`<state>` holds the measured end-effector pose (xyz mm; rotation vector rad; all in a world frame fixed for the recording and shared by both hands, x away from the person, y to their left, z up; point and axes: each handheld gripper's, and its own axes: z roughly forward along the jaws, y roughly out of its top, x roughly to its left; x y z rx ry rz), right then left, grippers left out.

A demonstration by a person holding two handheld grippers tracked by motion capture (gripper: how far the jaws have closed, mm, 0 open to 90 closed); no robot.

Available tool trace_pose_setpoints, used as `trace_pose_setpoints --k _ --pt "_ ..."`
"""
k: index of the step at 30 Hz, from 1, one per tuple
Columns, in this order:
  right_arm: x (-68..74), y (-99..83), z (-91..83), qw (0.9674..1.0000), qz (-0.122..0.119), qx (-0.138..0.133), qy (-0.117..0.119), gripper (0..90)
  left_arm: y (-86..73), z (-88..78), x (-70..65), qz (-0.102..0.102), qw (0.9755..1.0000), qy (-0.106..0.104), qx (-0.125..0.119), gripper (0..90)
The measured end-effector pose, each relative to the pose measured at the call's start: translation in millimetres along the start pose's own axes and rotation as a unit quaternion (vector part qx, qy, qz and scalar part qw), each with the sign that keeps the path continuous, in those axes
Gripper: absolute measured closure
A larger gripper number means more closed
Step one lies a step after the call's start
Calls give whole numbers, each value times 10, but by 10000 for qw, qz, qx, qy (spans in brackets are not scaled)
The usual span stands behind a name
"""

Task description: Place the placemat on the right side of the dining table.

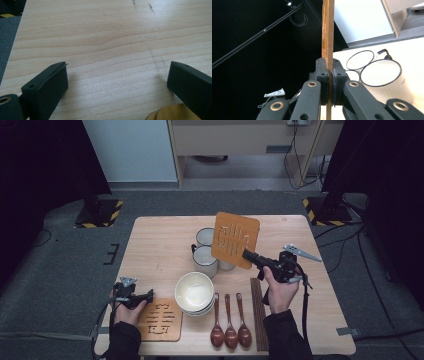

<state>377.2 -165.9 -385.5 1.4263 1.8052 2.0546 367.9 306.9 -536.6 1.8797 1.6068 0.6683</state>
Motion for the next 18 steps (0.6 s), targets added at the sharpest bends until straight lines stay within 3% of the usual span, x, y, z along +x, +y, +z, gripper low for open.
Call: trace_pose_setpoints --k 18 --pt "-280 153 -261 9996 74 -74 -269 870 0 1 0 5 10000 -4 3 21"
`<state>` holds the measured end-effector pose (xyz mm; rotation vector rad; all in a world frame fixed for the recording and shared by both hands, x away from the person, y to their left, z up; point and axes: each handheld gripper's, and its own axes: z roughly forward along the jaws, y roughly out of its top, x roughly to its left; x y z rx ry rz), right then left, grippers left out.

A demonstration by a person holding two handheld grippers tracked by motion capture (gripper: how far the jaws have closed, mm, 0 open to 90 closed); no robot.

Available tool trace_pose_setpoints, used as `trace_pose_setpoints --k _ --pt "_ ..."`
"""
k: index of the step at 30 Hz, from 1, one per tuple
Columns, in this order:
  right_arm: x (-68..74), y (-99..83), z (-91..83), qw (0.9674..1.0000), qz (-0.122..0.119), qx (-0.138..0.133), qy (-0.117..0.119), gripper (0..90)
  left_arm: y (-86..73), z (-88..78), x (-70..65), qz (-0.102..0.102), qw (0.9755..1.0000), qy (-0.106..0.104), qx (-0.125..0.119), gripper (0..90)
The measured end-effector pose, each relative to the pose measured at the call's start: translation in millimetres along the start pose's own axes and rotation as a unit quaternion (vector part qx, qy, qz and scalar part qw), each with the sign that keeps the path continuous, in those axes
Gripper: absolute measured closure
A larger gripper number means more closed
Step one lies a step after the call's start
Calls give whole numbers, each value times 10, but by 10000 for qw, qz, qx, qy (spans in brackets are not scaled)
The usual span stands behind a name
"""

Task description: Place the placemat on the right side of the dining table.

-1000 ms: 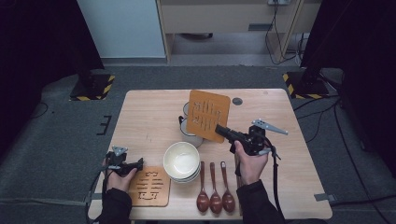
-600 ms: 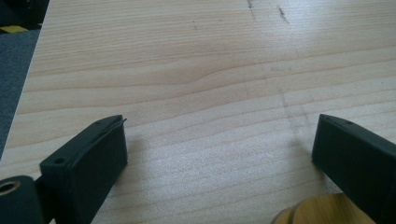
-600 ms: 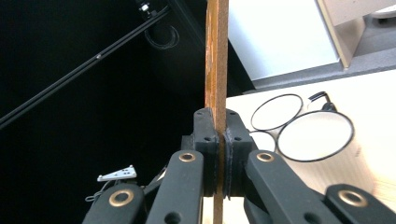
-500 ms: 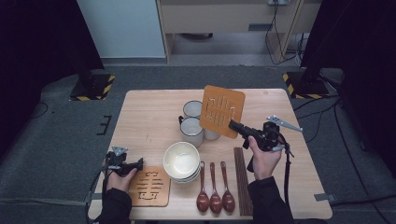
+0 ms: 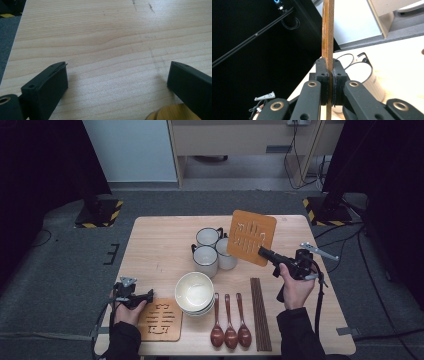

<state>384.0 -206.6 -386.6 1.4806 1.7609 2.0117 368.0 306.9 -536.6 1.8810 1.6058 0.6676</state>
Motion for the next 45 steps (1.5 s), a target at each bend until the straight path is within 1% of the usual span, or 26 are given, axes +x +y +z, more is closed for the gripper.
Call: trace_pose_setpoints --k 1,3,4,6,11,15,17,19,22,33,37,38,39,40,44,45 --pt "-18 7 -17 10000 -29 -18 -23 870 0 0 0 -1 10000 0 0 21" --pt "-47 21 -51 10000 -5 -33 -56 870 0 0 0 -1 10000 0 0 21" --pt "-61 27 -64 10000 15 -16 -67 870 0 0 0 -2 10000 0 -1 21" --pt "-89 35 -77 9999 -34 -16 -129 870 0 0 0 -1 10000 -1 -1 21" --pt "-145 58 -114 9998 -16 25 -219 870 0 0 0 0 10000 -1 -1 21" --pt "-184 71 -153 9995 -75 52 -310 870 0 0 0 0 10000 -1 0 21" --pt "-212 70 -175 9995 -34 17 -322 870 0 0 0 0 10000 -1 0 21" --pt "-244 69 -202 9993 -14 41 -364 870 0 0 0 -1 10000 -1 -1 21" --pt "-300 70 -239 9990 -23 33 -435 870 0 0 0 -1 10000 -1 0 21" --pt "-485 44 -356 9982 12 136 -592 870 0 0 0 0 10000 -1 0 21" --pt "-550 33 -394 9974 16 217 -680 870 0 0 0 -2 10000 -2 0 21" --pt "-563 28 -404 9973 60 216 -693 870 0 1 0 0 10000 -3 1 20" --pt "-586 23 -412 9972 30 219 -711 870 0 0 0 1 10000 -3 1 20" --pt "-599 16 -417 9971 71 225 -723 870 0 1 0 0 10000 -3 1 20" --pt "-661 -8 -446 9965 93 285 -781 870 0 0 0 1 10000 -3 2 20" --pt "-673 -13 -458 9960 124 305 -827 870 0 1 0 0 10000 -3 2 20"
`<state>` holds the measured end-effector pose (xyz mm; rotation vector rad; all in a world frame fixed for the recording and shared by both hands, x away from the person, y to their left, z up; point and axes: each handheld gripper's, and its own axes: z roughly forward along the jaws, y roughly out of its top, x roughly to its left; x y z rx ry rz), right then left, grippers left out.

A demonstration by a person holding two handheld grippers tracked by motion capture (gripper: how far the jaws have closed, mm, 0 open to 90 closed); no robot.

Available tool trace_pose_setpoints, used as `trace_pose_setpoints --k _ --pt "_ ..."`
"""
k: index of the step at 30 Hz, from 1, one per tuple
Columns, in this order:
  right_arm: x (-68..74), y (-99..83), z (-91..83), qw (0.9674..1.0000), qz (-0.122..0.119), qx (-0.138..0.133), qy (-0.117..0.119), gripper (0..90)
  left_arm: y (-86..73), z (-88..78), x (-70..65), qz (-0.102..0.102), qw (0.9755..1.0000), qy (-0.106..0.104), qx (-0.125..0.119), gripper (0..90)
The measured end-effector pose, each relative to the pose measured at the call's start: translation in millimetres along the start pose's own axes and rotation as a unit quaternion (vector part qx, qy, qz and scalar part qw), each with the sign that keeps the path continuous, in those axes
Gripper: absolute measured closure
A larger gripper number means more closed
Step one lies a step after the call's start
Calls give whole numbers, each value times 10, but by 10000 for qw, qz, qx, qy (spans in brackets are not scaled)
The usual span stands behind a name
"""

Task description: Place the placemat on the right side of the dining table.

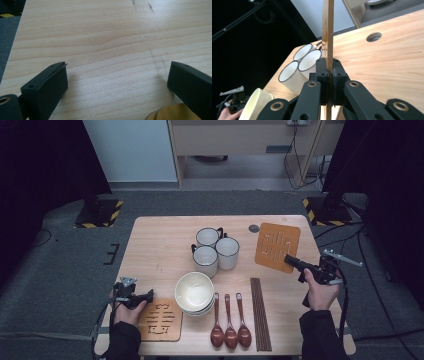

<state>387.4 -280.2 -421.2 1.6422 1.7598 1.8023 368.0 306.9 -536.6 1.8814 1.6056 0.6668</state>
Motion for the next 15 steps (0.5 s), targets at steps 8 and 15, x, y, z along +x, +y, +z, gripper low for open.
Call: trace_pose_setpoints --k 8,15 --pt "-151 -52 -65 9999 69 33 -120 870 0 0 0 -2 10000 -1 -2 20" --pt "-261 -98 -120 9996 151 77 -220 870 0 2 -2 -12 10000 0 -11 20"
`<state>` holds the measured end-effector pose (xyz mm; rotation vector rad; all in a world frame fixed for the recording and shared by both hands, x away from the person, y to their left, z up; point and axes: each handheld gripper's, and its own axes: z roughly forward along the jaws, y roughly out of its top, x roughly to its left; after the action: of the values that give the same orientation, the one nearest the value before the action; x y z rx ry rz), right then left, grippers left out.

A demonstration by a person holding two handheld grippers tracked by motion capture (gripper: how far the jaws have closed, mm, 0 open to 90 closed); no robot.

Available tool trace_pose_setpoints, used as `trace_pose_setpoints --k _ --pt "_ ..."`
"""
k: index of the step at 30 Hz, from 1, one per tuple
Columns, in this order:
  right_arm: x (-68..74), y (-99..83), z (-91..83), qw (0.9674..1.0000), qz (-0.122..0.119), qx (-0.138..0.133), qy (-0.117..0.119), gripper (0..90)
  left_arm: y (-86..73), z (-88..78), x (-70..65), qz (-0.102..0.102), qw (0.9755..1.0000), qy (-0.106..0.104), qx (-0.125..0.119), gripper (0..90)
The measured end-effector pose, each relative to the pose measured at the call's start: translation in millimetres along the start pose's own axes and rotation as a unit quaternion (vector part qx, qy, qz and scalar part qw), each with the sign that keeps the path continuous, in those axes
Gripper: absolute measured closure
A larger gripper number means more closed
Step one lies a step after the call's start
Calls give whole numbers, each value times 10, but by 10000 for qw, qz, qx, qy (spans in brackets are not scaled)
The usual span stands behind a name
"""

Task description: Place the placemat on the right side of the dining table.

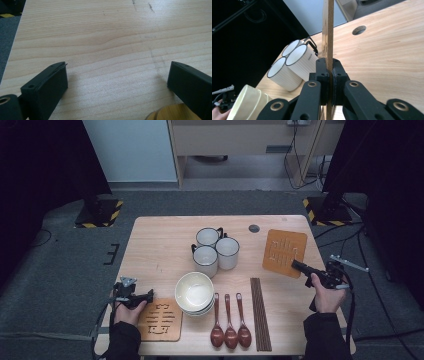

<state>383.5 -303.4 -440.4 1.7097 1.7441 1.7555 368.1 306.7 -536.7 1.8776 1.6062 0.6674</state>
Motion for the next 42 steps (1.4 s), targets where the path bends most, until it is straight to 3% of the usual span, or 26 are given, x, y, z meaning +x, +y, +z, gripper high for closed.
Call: trace_pose_setpoints --k 18,34,42 --pt "-316 -145 -20 9987 223 265 -382 870 0 -2 1 12 10000 0 11 20" --pt "-389 -199 26 9957 324 628 -591 869 0 0 0 -1 10000 -1 0 19" --pt "-414 -205 30 9954 362 620 -631 862 0 0 0 1 10000 -1 2 19"
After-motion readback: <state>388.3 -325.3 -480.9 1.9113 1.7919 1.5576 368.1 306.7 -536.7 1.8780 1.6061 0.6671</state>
